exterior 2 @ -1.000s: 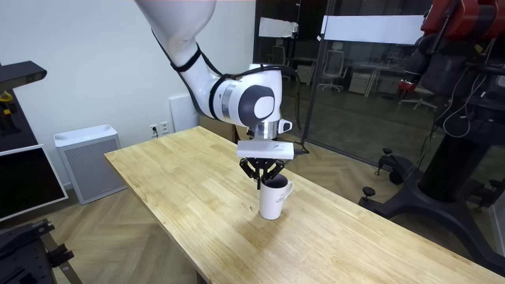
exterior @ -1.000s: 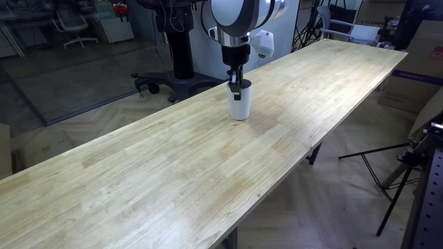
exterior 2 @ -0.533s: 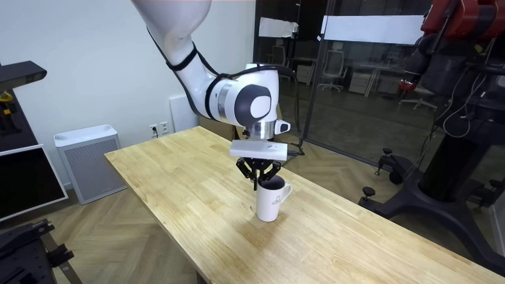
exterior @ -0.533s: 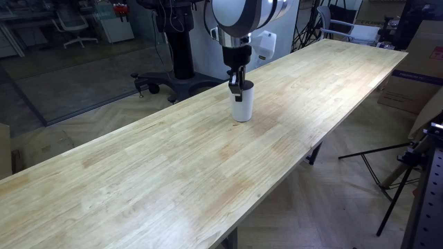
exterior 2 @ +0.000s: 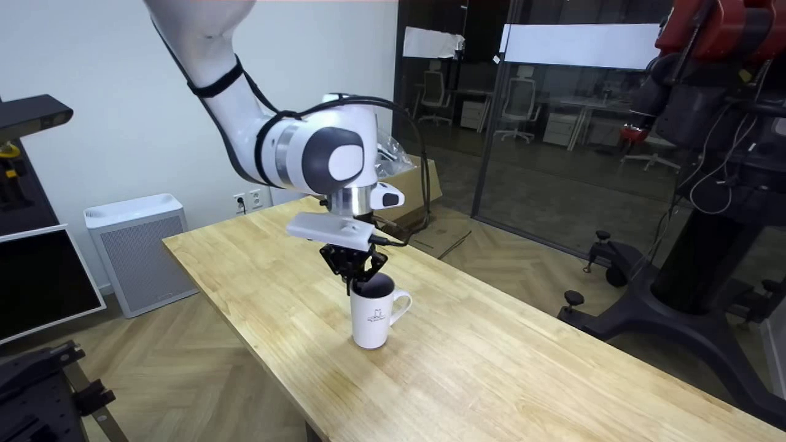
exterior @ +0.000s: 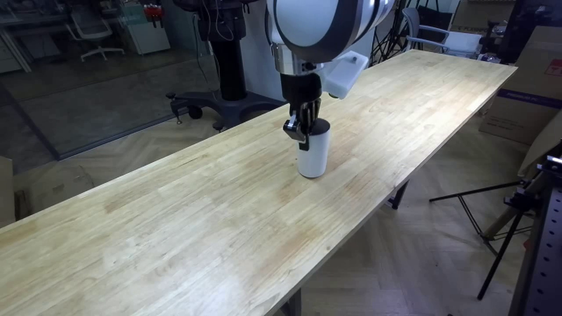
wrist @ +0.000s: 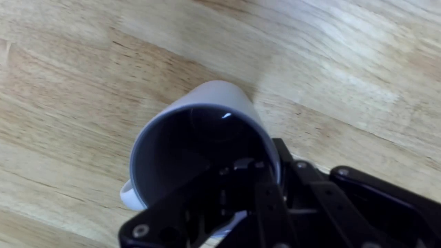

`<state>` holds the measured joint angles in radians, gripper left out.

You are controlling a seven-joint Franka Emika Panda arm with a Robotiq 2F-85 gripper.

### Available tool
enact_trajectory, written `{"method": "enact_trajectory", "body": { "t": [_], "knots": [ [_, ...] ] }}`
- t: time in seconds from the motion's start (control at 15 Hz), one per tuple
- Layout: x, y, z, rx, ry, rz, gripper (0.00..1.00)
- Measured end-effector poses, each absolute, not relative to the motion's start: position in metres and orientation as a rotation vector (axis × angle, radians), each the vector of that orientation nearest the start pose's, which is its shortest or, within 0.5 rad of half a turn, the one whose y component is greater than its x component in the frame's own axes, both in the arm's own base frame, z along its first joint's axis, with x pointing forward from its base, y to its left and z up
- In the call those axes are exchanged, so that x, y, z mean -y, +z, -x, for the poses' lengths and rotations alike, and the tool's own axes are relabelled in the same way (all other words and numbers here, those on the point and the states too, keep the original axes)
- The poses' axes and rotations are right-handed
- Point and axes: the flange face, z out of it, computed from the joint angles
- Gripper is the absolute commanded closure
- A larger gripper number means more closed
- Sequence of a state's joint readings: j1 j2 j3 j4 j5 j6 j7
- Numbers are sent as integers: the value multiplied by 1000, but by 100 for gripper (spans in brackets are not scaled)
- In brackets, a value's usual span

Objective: Move the cup slightly to the left

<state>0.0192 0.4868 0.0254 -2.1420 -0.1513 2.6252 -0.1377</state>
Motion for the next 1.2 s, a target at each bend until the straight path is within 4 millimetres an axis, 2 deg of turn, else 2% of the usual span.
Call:
{"method": "enact_trajectory", "body": {
  "t": [0.2,0.4,1.07,1.13,1.2],
  "knots": [
    [-57,172,-559,399,-100,3166,98],
    [-71,170,-555,335,-128,3158,98],
    [-67,171,-553,231,-37,3147,98],
    [-66,171,-553,227,-25,3147,86],
    [-66,171,-553,222,-15,3147,65]
  ]
}}
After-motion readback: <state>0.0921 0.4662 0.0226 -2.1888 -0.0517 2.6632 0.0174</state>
